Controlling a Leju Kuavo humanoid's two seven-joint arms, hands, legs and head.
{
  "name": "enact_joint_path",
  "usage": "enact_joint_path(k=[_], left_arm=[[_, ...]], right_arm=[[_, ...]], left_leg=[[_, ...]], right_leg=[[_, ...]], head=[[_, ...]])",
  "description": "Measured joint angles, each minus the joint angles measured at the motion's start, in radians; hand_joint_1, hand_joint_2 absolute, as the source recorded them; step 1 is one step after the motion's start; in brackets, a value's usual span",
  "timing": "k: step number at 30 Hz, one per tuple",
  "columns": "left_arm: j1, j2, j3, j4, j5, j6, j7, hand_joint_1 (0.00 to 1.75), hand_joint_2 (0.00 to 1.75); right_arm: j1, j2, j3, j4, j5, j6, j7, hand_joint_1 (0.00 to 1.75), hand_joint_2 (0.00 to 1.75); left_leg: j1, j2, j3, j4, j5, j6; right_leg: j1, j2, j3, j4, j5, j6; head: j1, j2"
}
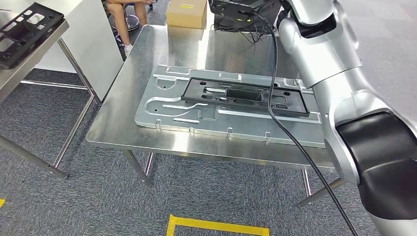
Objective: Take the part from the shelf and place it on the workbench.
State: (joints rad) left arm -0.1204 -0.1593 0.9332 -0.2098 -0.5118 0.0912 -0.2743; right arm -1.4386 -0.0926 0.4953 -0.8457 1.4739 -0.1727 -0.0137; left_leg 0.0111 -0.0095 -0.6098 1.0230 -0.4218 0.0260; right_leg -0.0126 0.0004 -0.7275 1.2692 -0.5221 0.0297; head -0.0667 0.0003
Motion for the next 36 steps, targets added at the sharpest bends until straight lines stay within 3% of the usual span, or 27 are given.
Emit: enact_joint_path(k=[2,4,8,10,12,14,15,16,17,19,21,25,27,29,30,31,32,34,36], left_arm=[[0.001,-0.002,0.002,0.000,-0.005,0.004,0.007,0.00,0.00],[0.002,-0.004,0.003,0.000,-0.008,0.005,0.009,0.00,0.00],[0.003,-0.005,0.003,0.000,-0.010,0.006,0.010,0.00,0.00],[0.005,-0.004,0.004,0.000,-0.011,0.009,0.010,0.00,0.00],[0.008,-0.004,0.005,0.000,-0.012,0.008,0.013,0.00,0.00],[0.009,-0.003,0.005,0.000,-0.012,0.006,0.016,0.00,0.00],[0.010,-0.003,0.005,0.000,-0.012,0.005,0.018,0.00,0.00],[0.010,-0.002,0.006,0.000,-0.012,0.005,0.019,0.00,0.00],[0.011,-0.002,0.006,0.000,-0.012,0.004,0.019,0.00,0.00],[0.011,-0.001,0.006,0.000,-0.012,0.004,0.020,0.00,0.00],[0.010,0.000,0.006,0.000,-0.012,0.003,0.020,0.00,0.00],[0.010,0.000,0.006,0.000,-0.011,0.003,0.020,0.00,0.00],[0.009,-0.001,0.006,0.000,-0.011,0.003,0.020,0.00,0.00],[0.009,-0.001,0.007,0.000,-0.012,0.003,0.020,0.00,0.00],[0.010,-0.001,0.007,0.000,-0.012,0.003,0.020,0.00,0.00],[0.010,-0.001,0.007,0.000,-0.012,0.004,0.020,0.00,0.00],[0.009,-0.001,0.007,0.000,-0.012,0.004,0.021,0.00,0.00],[0.009,-0.001,0.007,0.000,-0.012,0.004,0.021,0.00,0.00],[0.008,-0.001,0.007,0.000,-0.011,0.004,0.021,0.00,0.00]], right_arm=[[-0.007,-0.035,-0.004,-0.057,-0.029,-0.005,-0.006,0.00,0.00],[-0.010,-0.060,-0.006,-0.091,-0.048,-0.009,-0.008,0.00,0.00],[-0.010,-0.078,-0.007,-0.114,-0.060,-0.013,-0.008,0.00,0.00],[0.006,-0.116,-0.009,-0.163,-0.078,-0.021,-0.005,0.00,0.00],[0.033,-0.163,-0.014,-0.225,-0.094,-0.032,0.003,0.00,0.00],[0.061,-0.196,-0.017,-0.267,-0.101,-0.037,0.008,0.00,0.00],[0.075,-0.209,-0.019,-0.280,-0.104,-0.039,0.010,0.00,0.00],[0.088,-0.222,-0.021,-0.292,-0.107,-0.041,0.011,0.00,0.00],[0.100,-0.235,-0.025,-0.304,-0.111,-0.043,0.012,0.00,0.00],[0.114,-0.259,-0.033,-0.326,-0.118,-0.048,0.013,0.00,0.00],[0.122,-0.284,-0.043,-0.345,-0.124,-0.053,0.014,0.00,0.00],[0.148,-0.326,-0.061,-0.375,-0.142,-0.066,0.014,0.00,0.00],[0.162,-0.350,-0.076,-0.388,-0.151,-0.072,0.013,0.00,0.00],[0.178,-0.367,-0.088,-0.399,-0.156,-0.078,0.012,0.00,0.00],[0.190,-0.373,-0.092,-0.404,-0.157,-0.079,0.012,0.00,0.00],[0.202,-0.378,-0.095,-0.408,-0.157,-0.079,0.012,0.00,0.00],[0.211,-0.383,-0.099,-0.413,-0.157,-0.079,0.011,0.00,0.00],[0.221,-0.390,-0.108,-0.424,-0.157,-0.079,0.011,0.00,0.00],[0.223,-0.397,-0.117,-0.434,-0.158,-0.079,0.012,0.00,0.00]], left_leg=[[-0.003,-0.004,0.004,0.000,-0.002,-0.002],[-0.005,-0.007,0.004,0.000,-0.004,-0.004],[-0.007,-0.008,0.002,0.001,-0.004,-0.009],[-0.006,-0.007,-0.003,0.010,-0.014,-0.019],[-0.005,-0.002,-0.035,0.089,-0.067,-0.031],[-0.003,0.002,-0.091,0.228,-0.134,-0.039],[-0.002,0.002,-0.109,0.274,-0.148,-0.041],[-0.001,0.003,-0.110,0.282,-0.143,-0.042],[-0.001,0.003,-0.090,0.246,-0.119,-0.042],[0.000,0.003,-0.018,0.108,-0.058,-0.038],[-0.003,0.003,0.028,0.015,-0.030,-0.029],[-0.005,0.003,0.031,-0.008,-0.017,-0.002],[-0.002,0.004,0.027,-0.015,-0.007,0.012],[-0.003,0.004,0.019,-0.015,-0.001,0.015],[-0.004,0.004,0.015,-0.013,0.001,0.015],[-0.004,0.005,0.012,-0.012,0.002,0.015],[-0.004,0.005,0.008,-0.009,0.003,0.014],[-0.005,0.005,0.005,-0.005,0.005,0.012],[-0.009,0.004,0.000,-0.003,0.008,0.005]], right_leg=[[0.005,0.000,0.067,-0.145,0.074,-0.012],[0.010,0.001,0.106,-0.226,0.100,-0.020],[0.013,0.000,0.111,-0.242,0.097,-0.022],[0.011,-0.002,0.114,-0.256,0.101,-0.027],[0.004,-0.004,0.119,-0.269,0.108,-0.037],[0.000,-0.006,0.121,-0.274,0.112,-0.041],[0.001,-0.006,0.121,-0.273,0.112,-0.041],[0.001,-0.006,0.121,-0.272,0.112,-0.041],[0.001,-0.006,0.120,-0.269,0.112,-0.040],[0.001,-0.006,0.119,-0.263,0.110,-0.036],[0.005,-0.005,0.114,-0.257,0.110,-0.026],[0.003,-0.003,0.106,-0.251,0.108,-0.002],[-0.001,-0.002,0.079,-0.186,0.059,0.009],[-0.002,-0.002,0.023,-0.052,-0.013,0.017],[-0.002,-0.002,-0.001,0.007,-0.036,0.019],[-0.002,-0.002,-0.008,0.031,-0.039,0.019],[-0.002,-0.002,0.008,0.011,-0.022,0.018],[-0.001,-0.002,0.085,-0.124,0.036,0.011],[0.004,-0.002,0.143,-0.234,0.068,0.002]], head=[[0.000,0.000],[0.000,0.000],[0.000,0.000],[0.000,0.000],[0.000,0.000],[0.000,0.000],[0.000,0.000],[0.000,0.000],[0.000,0.000],[0.000,0.000],[0.000,0.000],[0.000,0.000],[0.000,0.000],[0.000,0.000],[0.000,0.000],[0.000,0.000],[0.000,0.000],[0.000,0.000],[0.000,0.000]])
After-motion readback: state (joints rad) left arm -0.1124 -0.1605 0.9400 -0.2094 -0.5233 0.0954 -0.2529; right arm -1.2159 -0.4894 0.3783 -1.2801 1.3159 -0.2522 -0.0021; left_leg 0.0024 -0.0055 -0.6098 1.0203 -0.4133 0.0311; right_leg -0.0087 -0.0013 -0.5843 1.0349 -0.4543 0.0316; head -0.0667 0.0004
